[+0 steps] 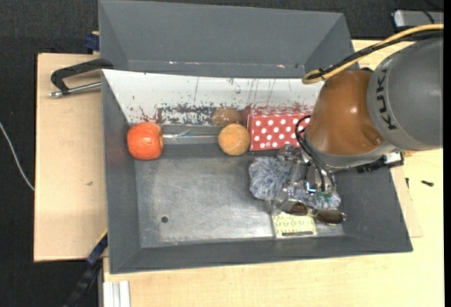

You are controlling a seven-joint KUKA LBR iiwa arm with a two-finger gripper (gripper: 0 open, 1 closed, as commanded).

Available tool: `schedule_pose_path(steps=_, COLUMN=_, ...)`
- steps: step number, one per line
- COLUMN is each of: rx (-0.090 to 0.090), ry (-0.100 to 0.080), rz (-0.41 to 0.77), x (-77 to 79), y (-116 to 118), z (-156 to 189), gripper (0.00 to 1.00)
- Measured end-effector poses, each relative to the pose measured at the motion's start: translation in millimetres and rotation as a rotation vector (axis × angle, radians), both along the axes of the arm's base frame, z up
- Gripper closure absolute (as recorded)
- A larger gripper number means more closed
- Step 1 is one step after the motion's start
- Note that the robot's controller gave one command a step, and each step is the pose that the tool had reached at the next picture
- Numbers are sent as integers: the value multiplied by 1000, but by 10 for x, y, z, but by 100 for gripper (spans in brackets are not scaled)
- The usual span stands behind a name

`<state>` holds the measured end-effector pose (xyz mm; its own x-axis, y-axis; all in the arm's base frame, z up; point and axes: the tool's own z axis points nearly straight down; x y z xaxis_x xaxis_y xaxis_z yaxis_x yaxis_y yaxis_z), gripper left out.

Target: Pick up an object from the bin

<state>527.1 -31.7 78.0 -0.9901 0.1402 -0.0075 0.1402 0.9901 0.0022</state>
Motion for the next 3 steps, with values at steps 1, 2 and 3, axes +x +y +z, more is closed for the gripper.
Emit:
schedule_pose_path(steps=1, rx=-3, ry=-10, rz=-44, x=-28, y=66, z=1, gripper=100)
schedule_pose_path(steps=2, rx=-2, ry=-10, rz=-44, x=-28, y=67, z=1, gripper=100)
schedule_pose_path(steps=3, rx=-2, ry=-6, rz=-44, x=-38, y=68, z=31, gripper=100)
